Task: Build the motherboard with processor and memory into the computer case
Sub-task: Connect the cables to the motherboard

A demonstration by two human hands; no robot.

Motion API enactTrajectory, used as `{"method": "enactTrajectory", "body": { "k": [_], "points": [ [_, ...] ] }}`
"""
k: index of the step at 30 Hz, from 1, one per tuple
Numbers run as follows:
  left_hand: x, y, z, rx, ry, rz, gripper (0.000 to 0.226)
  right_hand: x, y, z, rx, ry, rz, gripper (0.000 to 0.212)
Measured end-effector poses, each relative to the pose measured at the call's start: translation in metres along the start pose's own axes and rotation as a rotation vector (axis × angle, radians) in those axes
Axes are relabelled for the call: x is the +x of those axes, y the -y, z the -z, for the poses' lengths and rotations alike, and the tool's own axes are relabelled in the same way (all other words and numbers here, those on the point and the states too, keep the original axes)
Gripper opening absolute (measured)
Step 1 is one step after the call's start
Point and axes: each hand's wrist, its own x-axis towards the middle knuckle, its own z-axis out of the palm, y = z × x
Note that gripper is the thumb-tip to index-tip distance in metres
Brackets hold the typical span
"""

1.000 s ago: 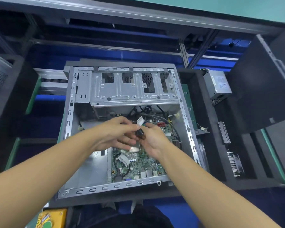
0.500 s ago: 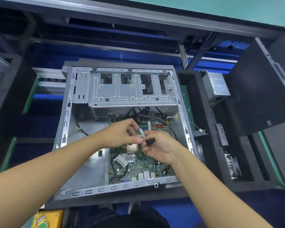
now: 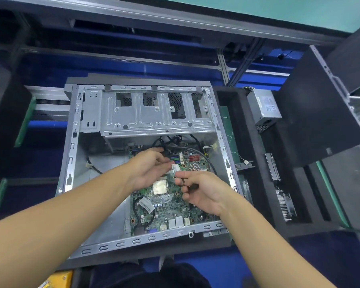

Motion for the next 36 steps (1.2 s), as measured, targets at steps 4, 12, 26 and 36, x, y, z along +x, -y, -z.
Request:
{"method": "enactTrajectory", "body": {
  "k": [4,12,26,36],
  "points": [
    [0.0,0.006,-0.007,-0.142,0.119,-0.058,0.047,-0.005,-0.001,0.001,-0.056,0.049,0.032,0.036],
    [0.017,0.017,-0.009,0.3,-0.101,-0.337,0.026,0.001,0.003,-0.003,-0.485,-0.135,0.113,0.031],
    [0.015,0.001,-0.002,0.639,-0.249,-0.287,0.018,0.015,0.012,-0.017,-0.954,-0.088,0.417,0.02],
    [0.005,0.029,-0.011,0.26,0.236,-0.082,0.029,0.033,0.007,-0.016,-0.206,-0.434,0.333,0.022]
  ]
}}
